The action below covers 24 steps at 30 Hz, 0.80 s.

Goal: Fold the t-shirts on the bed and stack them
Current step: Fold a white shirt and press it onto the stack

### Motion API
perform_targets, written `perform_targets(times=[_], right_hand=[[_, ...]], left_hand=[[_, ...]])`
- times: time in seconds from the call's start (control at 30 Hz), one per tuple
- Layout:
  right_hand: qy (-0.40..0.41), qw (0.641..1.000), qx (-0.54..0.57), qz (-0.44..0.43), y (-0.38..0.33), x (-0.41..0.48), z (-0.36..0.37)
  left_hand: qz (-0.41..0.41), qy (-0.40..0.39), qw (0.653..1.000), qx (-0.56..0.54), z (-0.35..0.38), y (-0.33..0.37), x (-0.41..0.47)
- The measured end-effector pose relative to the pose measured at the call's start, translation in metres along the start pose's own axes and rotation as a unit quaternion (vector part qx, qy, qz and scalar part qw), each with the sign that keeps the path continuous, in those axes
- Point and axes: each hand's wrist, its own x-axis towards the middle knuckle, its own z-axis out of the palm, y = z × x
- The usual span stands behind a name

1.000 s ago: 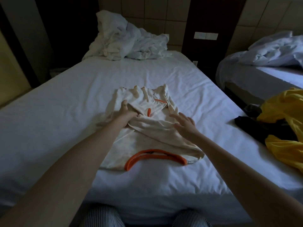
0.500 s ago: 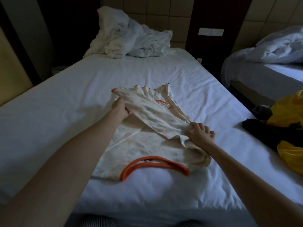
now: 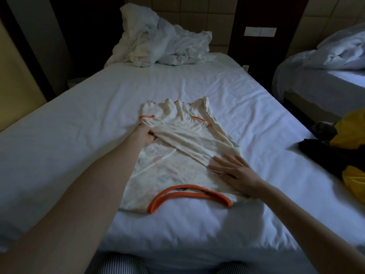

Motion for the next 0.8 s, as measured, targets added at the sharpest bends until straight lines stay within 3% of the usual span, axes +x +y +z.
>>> perform_targets(times=[0.1, 0.2, 0.27, 0.37, 0.47, 0.53, 0.57, 0.6, 0.67, 0.8], right_hand=[[-0.015, 1.0, -0.018, -0.016, 0.0, -0.002, -0.001], [-0.038, 0.998, -0.044, 0.001, -0.006, -0.002, -0.006], [-0.011, 1.0, -0.025, 0.016, -0.01, -0.005, -0.008], [0.036, 0.999, 0.006, 0.022, -0.018, -0.022, -0.007], [0.006, 0.999, -0.008, 0.035, -0.025, -0.046, -0.004], [-0.01, 0.998, -0.023, 0.054, -0.026, -0.061, 0.0], [-0.012, 0.998, -0.031, 0.061, -0.027, -0.066, 0.002], [-0.01, 0.997, -0.036, 0.067, -0.028, -0.07, 0.005], [0.004, 0.996, -0.02, 0.087, -0.033, -0.074, 0.008], [0.035, 0.993, 0.042, 0.106, -0.034, -0.071, 0.012]], left_hand=[[0.003, 0.024, 1.0, -0.015, 0.0, -0.002, -0.011], [0.06, 0.067, 0.99, 0.108, -0.001, 0.001, -0.023], [0.154, 0.096, 0.935, 0.305, -0.012, 0.004, -0.039], [0.26, -0.018, 0.872, 0.415, -0.034, 0.0, -0.063], [0.309, -0.109, 0.77, 0.547, -0.064, -0.021, -0.091], [0.362, -0.117, 0.682, 0.624, -0.091, -0.044, -0.105], [0.397, -0.11, 0.608, 0.679, -0.104, -0.055, -0.112], [0.41, -0.094, 0.558, 0.715, -0.115, -0.062, -0.119], [0.412, -0.092, 0.54, 0.728, -0.13, -0.07, -0.135], [0.328, -0.126, 0.501, 0.791, -0.143, -0.067, -0.165]])
